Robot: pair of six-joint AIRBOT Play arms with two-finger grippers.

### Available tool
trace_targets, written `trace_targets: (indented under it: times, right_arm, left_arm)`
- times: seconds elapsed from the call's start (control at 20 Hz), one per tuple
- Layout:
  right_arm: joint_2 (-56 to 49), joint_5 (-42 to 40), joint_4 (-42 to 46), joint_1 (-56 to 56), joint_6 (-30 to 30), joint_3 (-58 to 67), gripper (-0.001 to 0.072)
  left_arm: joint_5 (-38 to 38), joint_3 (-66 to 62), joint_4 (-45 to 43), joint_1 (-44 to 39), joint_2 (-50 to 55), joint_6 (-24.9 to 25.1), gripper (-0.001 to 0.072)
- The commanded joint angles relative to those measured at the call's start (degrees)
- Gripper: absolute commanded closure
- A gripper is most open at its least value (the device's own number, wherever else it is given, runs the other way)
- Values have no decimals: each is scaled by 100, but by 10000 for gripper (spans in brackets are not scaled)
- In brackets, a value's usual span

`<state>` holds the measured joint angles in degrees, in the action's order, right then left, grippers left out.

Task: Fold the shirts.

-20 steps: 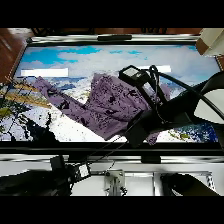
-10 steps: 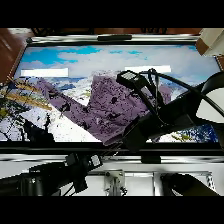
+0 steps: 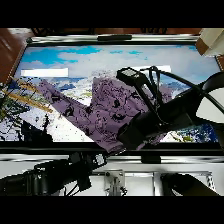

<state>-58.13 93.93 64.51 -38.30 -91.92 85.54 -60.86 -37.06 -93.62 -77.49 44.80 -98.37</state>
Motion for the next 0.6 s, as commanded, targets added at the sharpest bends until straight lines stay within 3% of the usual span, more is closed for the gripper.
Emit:
trace_targets:
  times: [0.0, 0.25, 0.3, 0.35, 0.55]
  right_arm:
    - [-4, -308, 57, 2, -37, 4, 244]
    - [-4, -667, 435, 4, -138, 4, 243]
    - [-2, -669, 782, 2, -221, 7, 190]
    - [-2, -662, 1134, 4, -297, 4, 77]
    - [-2, -463, 2363, 4, -490, 4, 77]
  left_arm:
    - [-166, -11, -46, 11, -7, 173, 660]
    - [-476, -122, -481, 17, -109, 195, 660]
    - [-481, -179, -496, 28, -153, 280, 660]
    - [-485, -225, -494, 57, -181, 278, 660]
    - [-531, -273, -490, 83, -225, 273, 661]
